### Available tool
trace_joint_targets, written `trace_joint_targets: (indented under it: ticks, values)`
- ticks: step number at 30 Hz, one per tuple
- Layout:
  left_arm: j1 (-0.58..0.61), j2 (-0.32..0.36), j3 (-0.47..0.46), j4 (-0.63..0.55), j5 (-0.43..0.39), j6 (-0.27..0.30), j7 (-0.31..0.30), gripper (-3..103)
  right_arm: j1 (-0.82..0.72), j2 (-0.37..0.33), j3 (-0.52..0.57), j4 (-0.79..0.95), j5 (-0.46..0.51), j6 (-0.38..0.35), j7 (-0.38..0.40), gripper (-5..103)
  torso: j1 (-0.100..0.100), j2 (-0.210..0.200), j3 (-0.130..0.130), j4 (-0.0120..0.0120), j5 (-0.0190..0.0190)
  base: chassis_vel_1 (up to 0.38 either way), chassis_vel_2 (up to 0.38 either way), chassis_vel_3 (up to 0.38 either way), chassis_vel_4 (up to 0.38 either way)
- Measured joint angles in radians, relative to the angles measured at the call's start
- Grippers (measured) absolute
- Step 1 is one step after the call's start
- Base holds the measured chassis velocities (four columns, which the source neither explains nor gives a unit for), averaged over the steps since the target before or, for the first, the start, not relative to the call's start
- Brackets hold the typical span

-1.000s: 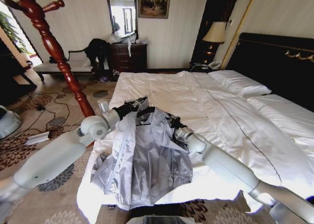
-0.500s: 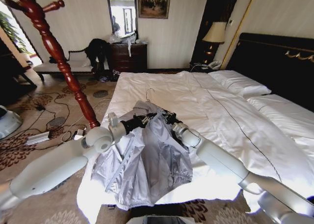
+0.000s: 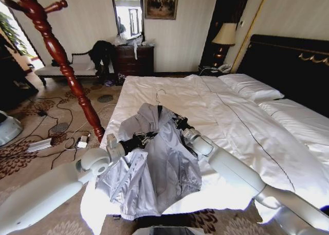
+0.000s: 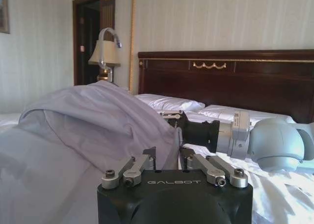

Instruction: Pick up the clothes from the bed and hang them on the clothes hanger.

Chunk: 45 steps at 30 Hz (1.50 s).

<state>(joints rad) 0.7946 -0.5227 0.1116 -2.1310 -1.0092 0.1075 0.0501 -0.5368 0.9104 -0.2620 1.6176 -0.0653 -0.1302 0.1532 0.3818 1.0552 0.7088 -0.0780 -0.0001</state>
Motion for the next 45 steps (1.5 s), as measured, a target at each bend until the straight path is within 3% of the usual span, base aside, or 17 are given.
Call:
trace_joint_targets:
  ticks: [3, 5, 7, 8, 12, 13, 15, 17, 20, 26, 35, 45]
  values:
    - [0.056, 0.010, -0.040, -0.025, 0.009, 0.000, -0.002, 36, -0.002, 0.013, -0.001, -0.003, -0.018, 0.012, 0.011, 19, 0.000, 0.000, 0.000, 0.0002, 0.0000, 0.000, 0.000, 0.000, 0.000]
    - [0.107, 0.022, -0.067, -0.048, 0.018, -0.005, -0.006, 46, -0.001, 0.021, -0.005, -0.001, -0.024, 0.013, 0.014, 19, 0.000, 0.000, 0.000, 0.0002, 0.0001, 0.000, 0.000, 0.000, 0.000]
    - [0.120, 0.026, -0.070, -0.054, 0.019, -0.008, -0.008, 46, 0.000, 0.022, -0.008, 0.001, -0.025, 0.013, 0.014, 19, 0.000, 0.000, 0.000, 0.0002, 0.0001, 0.000, 0.000, 0.000, 0.000]
    - [0.158, 0.036, -0.080, -0.071, 0.030, -0.018, -0.013, 57, 0.003, 0.023, -0.016, 0.005, -0.028, 0.013, 0.015, 19, 0.000, 0.000, 0.000, 0.0002, -0.0001, 0.000, 0.000, 0.000, 0.000]
    - [0.206, 0.047, -0.111, -0.102, 0.050, -0.028, -0.020, 68, -0.001, 0.022, -0.019, 0.015, -0.034, 0.013, 0.015, 19, 0.000, 0.000, 0.000, 0.0004, -0.0001, 0.000, 0.000, 0.000, 0.000]
    - [0.220, 0.048, -0.129, -0.119, 0.043, -0.028, -0.026, 68, -0.005, 0.020, -0.018, 0.018, -0.035, 0.013, 0.015, 19, 0.000, 0.000, 0.000, 0.0001, -0.0001, 0.000, 0.000, 0.000, 0.000]
    - [0.248, 0.060, -0.176, -0.162, 0.031, -0.026, -0.031, 85, -0.020, 0.013, -0.011, 0.023, -0.043, 0.013, 0.015, 19, 0.000, 0.000, 0.000, 0.0000, 0.0001, 0.000, 0.000, 0.000, 0.000]
    - [0.251, 0.069, -0.190, -0.178, 0.026, -0.026, -0.032, 85, -0.027, 0.009, -0.007, 0.026, -0.048, 0.014, 0.015, 19, 0.000, 0.000, 0.000, 0.0000, 0.0003, 0.000, 0.000, 0.000, 0.000]
    - [0.241, 0.091, -0.225, -0.208, -0.012, -0.027, -0.044, 98, -0.039, 0.003, 0.005, 0.033, -0.057, 0.020, 0.015, 19, 0.000, 0.000, 0.000, 0.0001, 0.0002, 0.000, 0.000, 0.000, 0.000]
    - [0.147, 0.114, -0.243, -0.200, -0.102, -0.028, -0.060, 100, -0.057, -0.006, 0.031, 0.037, -0.071, 0.037, 0.014, 19, 0.000, 0.000, 0.000, 0.0000, 0.0001, 0.000, 0.000, 0.000, 0.000]
    - [0.032, 0.121, -0.245, -0.094, -0.156, -0.018, -0.058, 100, -0.068, -0.009, 0.046, 0.039, -0.099, 0.052, 0.014, 19, 0.000, 0.000, 0.000, -0.0001, 0.0001, 0.000, 0.000, 0.000, 0.000]
    - [0.039, 0.154, -0.239, 0.032, -0.193, -0.004, 0.057, 100, -0.084, -0.004, 0.062, 0.060, -0.170, 0.078, 0.023, 19, 0.000, 0.000, 0.000, 0.0003, -0.0001, 0.000, 0.000, 0.000, 0.000]
